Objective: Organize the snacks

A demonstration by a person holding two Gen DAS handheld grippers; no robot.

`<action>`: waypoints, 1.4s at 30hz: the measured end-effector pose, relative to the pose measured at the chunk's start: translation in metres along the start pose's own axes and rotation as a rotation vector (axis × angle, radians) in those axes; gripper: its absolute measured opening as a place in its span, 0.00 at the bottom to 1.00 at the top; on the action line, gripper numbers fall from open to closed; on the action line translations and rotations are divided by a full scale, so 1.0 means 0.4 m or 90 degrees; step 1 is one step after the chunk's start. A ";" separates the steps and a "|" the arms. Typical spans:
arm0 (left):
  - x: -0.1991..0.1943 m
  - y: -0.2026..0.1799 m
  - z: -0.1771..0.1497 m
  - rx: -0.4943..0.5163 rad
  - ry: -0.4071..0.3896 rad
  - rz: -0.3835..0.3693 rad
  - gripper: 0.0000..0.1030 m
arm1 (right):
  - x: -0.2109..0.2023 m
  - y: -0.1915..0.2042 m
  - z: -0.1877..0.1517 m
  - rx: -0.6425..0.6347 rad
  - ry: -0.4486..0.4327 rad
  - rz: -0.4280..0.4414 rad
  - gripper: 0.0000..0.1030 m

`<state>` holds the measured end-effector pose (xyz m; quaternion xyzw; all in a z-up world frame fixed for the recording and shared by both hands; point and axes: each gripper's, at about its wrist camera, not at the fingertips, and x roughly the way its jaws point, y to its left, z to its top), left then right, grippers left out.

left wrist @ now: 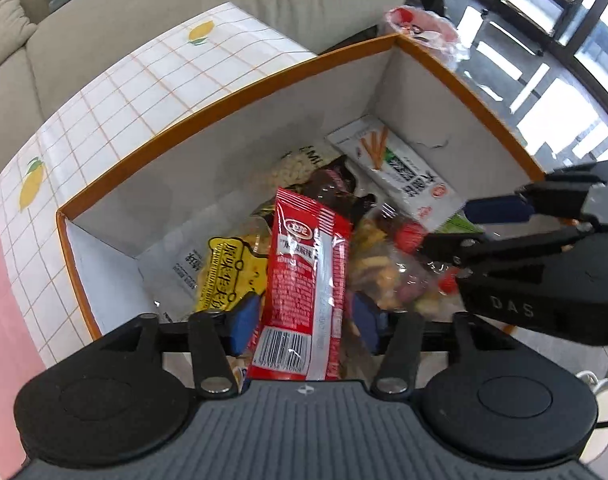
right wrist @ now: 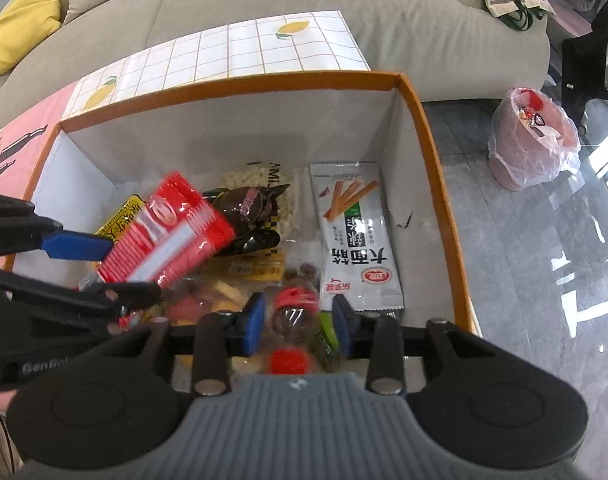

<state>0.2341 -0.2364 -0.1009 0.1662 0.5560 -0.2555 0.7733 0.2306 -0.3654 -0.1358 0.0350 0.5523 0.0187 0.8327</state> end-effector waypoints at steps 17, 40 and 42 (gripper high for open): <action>-0.323 0.048 -0.087 -0.024 -0.152 0.048 0.76 | -0.252 0.083 -0.017 0.002 -0.093 -0.041 0.70; -0.621 0.109 -0.507 -0.132 -0.414 0.219 0.77 | -0.559 0.411 -0.335 0.026 -0.385 -0.034 0.87; -0.608 0.115 -0.536 -0.143 -0.413 0.210 0.77 | -0.549 0.430 -0.363 0.027 -0.383 -0.044 0.87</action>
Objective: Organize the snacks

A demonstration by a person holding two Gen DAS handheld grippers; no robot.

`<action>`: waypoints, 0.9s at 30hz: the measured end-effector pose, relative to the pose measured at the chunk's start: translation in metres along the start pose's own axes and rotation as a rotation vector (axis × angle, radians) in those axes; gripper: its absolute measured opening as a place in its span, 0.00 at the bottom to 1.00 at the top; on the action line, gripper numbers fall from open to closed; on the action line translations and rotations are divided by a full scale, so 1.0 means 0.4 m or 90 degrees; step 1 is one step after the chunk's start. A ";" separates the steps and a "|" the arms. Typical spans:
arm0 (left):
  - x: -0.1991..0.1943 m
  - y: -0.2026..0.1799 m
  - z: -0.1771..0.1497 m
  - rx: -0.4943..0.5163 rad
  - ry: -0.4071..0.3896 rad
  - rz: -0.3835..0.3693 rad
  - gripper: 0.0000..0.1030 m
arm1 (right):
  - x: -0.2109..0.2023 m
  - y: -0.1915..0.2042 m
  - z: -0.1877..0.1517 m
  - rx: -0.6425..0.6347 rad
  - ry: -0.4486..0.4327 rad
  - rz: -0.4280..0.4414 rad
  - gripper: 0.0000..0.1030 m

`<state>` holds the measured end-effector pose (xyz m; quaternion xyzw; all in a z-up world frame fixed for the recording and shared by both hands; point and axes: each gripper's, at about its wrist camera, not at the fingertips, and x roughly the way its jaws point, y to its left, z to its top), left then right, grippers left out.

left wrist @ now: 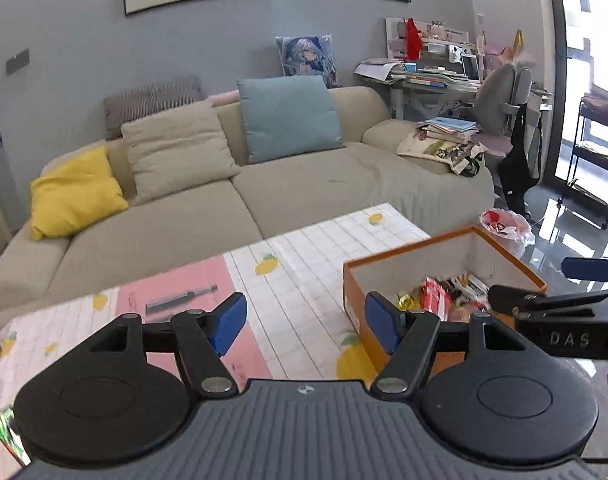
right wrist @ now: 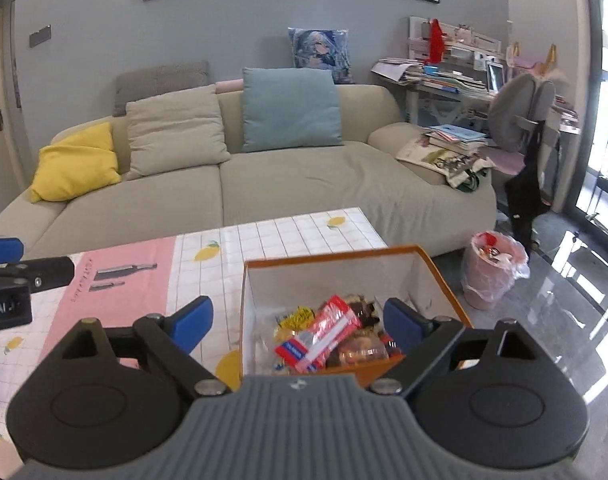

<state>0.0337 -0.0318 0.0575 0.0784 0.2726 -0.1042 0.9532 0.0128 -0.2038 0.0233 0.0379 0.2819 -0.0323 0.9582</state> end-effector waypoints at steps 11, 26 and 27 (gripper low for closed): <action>0.047 0.075 -0.149 -0.105 0.084 0.044 0.81 | -0.001 0.093 -0.123 -0.048 0.029 0.030 0.88; 0.074 0.078 -0.214 -0.097 0.135 0.057 0.81 | 0.117 0.101 -0.195 -0.047 0.133 0.002 0.88; 0.075 0.078 -0.216 -0.097 0.137 0.056 0.81 | 0.121 0.102 -0.196 -0.046 0.136 0.002 0.88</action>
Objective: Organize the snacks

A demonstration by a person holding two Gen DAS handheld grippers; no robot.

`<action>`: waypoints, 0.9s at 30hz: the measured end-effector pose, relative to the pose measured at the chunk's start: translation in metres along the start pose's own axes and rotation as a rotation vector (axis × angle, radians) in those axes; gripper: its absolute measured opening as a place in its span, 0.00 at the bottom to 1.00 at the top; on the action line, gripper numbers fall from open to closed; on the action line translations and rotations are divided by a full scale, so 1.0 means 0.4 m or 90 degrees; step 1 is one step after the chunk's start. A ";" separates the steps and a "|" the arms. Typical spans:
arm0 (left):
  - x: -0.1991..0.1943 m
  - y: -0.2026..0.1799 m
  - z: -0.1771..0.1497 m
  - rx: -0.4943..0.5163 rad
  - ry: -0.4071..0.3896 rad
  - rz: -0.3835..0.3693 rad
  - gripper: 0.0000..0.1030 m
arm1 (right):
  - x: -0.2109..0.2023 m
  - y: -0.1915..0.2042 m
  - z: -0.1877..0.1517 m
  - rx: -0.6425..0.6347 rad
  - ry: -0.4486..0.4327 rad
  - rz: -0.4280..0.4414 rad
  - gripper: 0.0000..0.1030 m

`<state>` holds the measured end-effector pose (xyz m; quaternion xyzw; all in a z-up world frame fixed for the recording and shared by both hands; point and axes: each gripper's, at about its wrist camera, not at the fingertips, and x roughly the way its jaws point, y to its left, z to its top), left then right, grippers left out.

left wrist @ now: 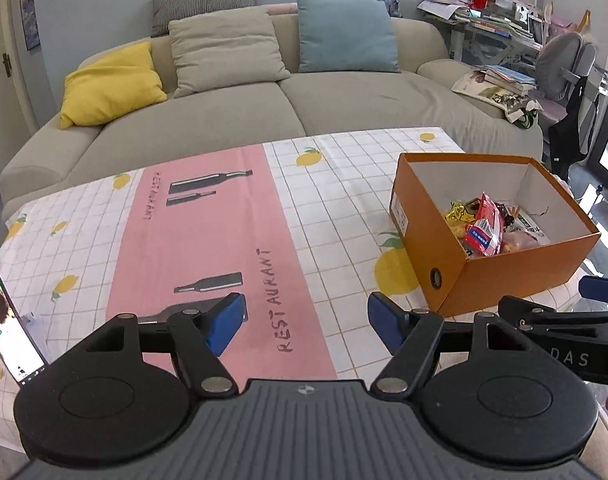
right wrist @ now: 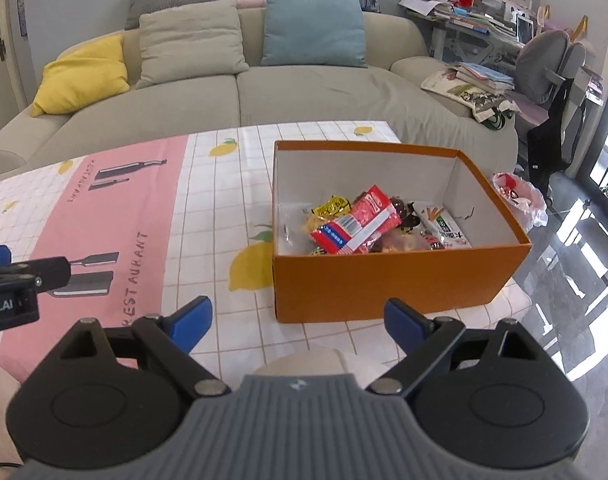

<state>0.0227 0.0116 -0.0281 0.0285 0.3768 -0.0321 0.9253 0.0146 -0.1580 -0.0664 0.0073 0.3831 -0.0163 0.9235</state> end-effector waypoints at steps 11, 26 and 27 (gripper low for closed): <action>-0.009 -0.006 -0.002 0.003 0.008 -0.006 0.81 | -0.009 -0.002 0.002 0.000 -0.002 -0.008 0.91; -0.033 -0.004 0.004 -0.005 0.000 -0.012 0.81 | -0.036 0.013 0.001 -0.013 -0.023 -0.012 0.92; -0.033 -0.004 0.004 -0.004 0.001 -0.013 0.81 | -0.037 0.012 0.002 -0.013 -0.024 -0.012 0.92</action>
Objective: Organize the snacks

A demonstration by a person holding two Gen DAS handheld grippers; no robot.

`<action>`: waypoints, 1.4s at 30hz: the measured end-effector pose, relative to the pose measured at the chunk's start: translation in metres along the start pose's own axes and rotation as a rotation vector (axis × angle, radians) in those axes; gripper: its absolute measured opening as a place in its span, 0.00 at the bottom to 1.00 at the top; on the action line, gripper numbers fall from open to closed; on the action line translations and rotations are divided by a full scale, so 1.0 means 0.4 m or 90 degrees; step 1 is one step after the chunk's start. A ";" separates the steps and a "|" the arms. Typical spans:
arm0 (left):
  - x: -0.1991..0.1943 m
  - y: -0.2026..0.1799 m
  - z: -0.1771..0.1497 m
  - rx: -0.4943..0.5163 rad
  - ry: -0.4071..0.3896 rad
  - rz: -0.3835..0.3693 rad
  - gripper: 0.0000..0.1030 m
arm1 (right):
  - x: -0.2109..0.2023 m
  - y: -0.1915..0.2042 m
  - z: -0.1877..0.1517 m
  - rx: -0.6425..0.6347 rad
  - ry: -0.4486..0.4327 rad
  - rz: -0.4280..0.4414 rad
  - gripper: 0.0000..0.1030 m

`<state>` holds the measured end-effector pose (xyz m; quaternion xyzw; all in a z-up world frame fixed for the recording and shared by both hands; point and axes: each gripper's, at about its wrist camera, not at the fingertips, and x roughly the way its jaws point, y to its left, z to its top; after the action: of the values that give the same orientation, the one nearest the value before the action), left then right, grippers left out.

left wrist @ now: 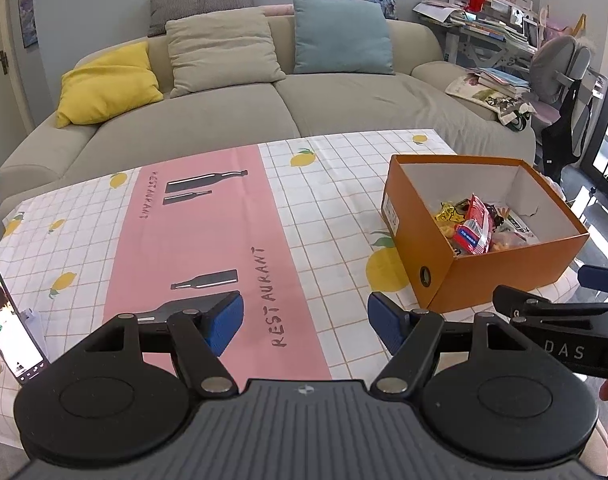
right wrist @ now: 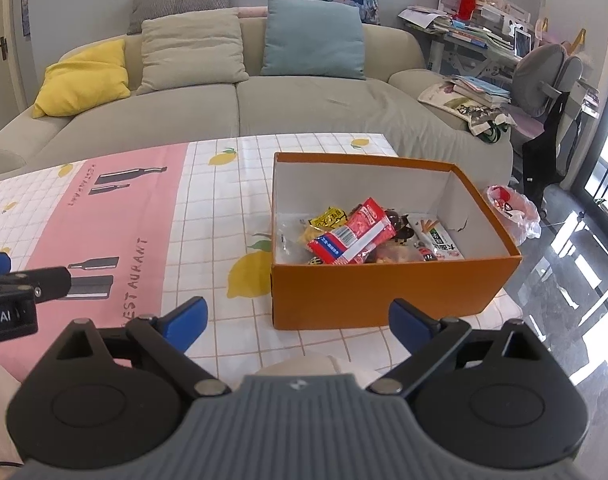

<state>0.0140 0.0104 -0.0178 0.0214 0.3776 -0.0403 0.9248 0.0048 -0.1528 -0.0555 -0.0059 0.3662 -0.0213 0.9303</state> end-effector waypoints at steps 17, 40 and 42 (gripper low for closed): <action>-0.010 -0.003 0.001 -0.004 -0.003 -0.011 0.81 | -0.009 -0.006 -0.004 0.003 -0.008 -0.001 0.92; -0.013 -0.011 -0.005 -0.007 0.000 -0.011 0.81 | -0.012 -0.011 -0.007 0.007 -0.003 -0.003 0.92; -0.013 -0.010 -0.005 -0.007 -0.001 -0.012 0.81 | -0.012 -0.010 -0.006 0.008 -0.002 -0.003 0.92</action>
<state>0.0086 0.0070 -0.0154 0.0128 0.3772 -0.0470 0.9248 -0.0006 -0.1566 -0.0538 -0.0010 0.3646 -0.0257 0.9308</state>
